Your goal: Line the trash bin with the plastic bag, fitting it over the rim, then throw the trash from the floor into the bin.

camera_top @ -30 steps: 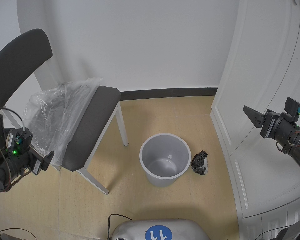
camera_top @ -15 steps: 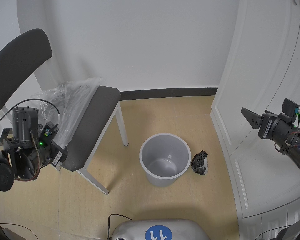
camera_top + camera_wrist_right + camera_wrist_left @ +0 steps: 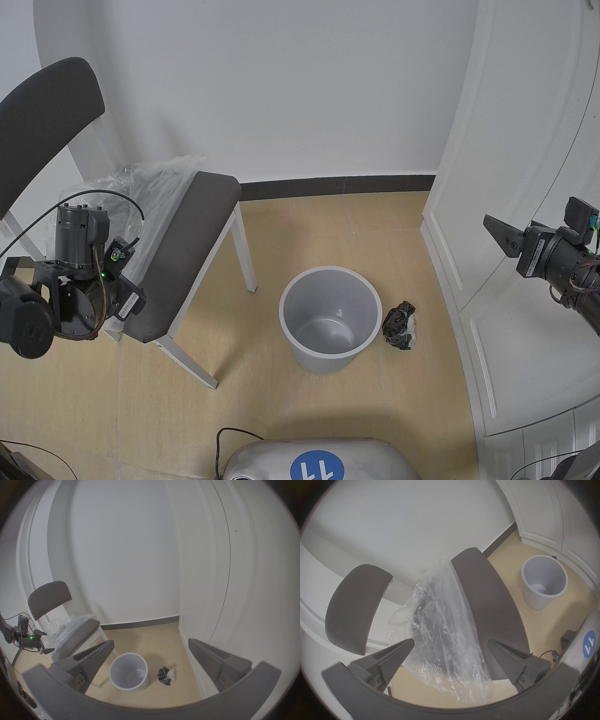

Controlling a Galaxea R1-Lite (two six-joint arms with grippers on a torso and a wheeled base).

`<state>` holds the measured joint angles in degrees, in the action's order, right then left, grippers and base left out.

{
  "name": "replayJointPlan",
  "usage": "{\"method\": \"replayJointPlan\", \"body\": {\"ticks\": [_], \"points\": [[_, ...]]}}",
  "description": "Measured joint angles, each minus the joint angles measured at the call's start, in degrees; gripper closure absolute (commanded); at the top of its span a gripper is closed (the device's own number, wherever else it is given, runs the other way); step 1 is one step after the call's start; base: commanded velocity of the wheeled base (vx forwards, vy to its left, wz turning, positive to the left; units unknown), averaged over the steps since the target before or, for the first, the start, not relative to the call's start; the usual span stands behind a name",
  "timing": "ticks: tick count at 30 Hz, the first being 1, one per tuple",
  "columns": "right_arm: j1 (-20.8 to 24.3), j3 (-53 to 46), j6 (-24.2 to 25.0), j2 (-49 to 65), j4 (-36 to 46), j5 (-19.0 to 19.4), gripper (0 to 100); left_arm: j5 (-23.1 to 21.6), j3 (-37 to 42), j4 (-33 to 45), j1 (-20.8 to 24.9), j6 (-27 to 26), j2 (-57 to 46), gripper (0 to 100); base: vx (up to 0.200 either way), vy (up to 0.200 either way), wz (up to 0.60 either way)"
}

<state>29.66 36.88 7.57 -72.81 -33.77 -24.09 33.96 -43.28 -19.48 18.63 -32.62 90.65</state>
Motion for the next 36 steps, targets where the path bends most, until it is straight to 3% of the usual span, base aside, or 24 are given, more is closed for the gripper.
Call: {"method": "replayJointPlan", "body": {"ticks": [13, 23, 36], "points": [[-1.85, 0.00, 0.00, 0.51, -0.04, 2.22, 0, 0.02, -3.80, 0.09, -5.99, -0.38, 3.47, 0, 0.000, 0.000, 0.00], [-2.32, 0.00, 0.01, 0.74, -0.09, 2.55, 0, 1.28, -5.97, 0.41, -6.64, -2.95, 0.94, 0, 0.000, 0.000, 0.00], [-2.46, -0.06, 0.01, 0.82, -0.04, 2.69, 0, 1.58, -6.75, 0.00, -5.68, -2.16, 3.95, 0, 0.000, 0.000, 0.00]]}}
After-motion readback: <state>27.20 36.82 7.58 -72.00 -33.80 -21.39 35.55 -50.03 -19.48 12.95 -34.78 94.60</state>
